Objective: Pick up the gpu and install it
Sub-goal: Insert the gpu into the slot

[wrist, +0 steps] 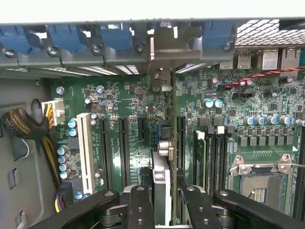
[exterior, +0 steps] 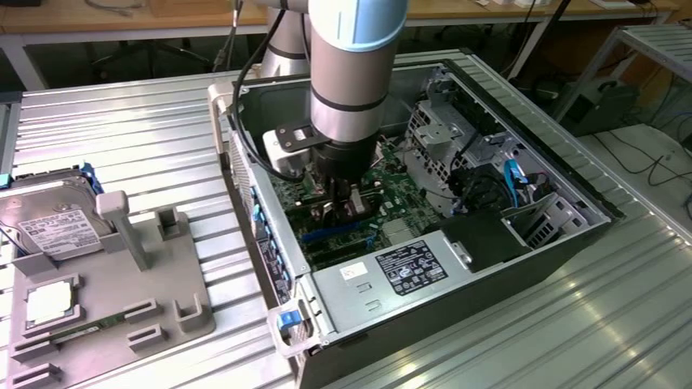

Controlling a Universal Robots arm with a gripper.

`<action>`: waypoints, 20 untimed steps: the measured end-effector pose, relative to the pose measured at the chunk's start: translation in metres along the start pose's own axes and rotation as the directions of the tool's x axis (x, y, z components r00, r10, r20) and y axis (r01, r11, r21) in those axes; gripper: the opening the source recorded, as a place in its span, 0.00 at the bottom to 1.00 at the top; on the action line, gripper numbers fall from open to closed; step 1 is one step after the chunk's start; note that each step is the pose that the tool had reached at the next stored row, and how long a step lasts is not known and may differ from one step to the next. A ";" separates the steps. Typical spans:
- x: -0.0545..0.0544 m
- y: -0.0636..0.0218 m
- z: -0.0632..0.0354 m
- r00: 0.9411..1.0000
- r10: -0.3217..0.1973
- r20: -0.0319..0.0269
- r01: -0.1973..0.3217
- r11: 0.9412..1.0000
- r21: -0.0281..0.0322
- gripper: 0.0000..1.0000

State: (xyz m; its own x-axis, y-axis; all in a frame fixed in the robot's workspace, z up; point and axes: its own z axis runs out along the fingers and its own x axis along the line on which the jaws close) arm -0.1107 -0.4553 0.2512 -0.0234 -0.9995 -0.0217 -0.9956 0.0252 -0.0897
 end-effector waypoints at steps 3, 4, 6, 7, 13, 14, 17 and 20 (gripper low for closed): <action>0.000 0.0002 0.0011 1.000 0.000 0.000 0.000 1.000 0.000 0.28; 0.000 0.0003 0.0015 1.000 0.000 0.000 0.000 1.000 0.000 0.28; 0.000 0.0003 0.0021 1.000 0.000 0.000 0.000 1.000 0.000 0.28; 0.000 0.0004 0.0024 1.000 0.000 0.000 0.000 1.000 0.000 0.28; 0.000 0.0006 0.0051 1.000 0.000 0.000 0.000 1.000 0.000 0.28; 0.000 0.0007 0.0055 1.000 0.000 0.000 0.000 1.000 0.000 0.28; 0.000 0.0008 0.0065 1.000 0.000 -0.001 0.000 1.000 -0.001 0.28; 0.000 0.0009 0.0077 1.000 0.000 0.000 0.000 1.000 -0.001 0.28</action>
State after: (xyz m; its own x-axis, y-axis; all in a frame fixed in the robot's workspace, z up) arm -0.1109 -0.4554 0.2434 -0.0235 -0.9995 -0.0214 -0.9958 0.0253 -0.0885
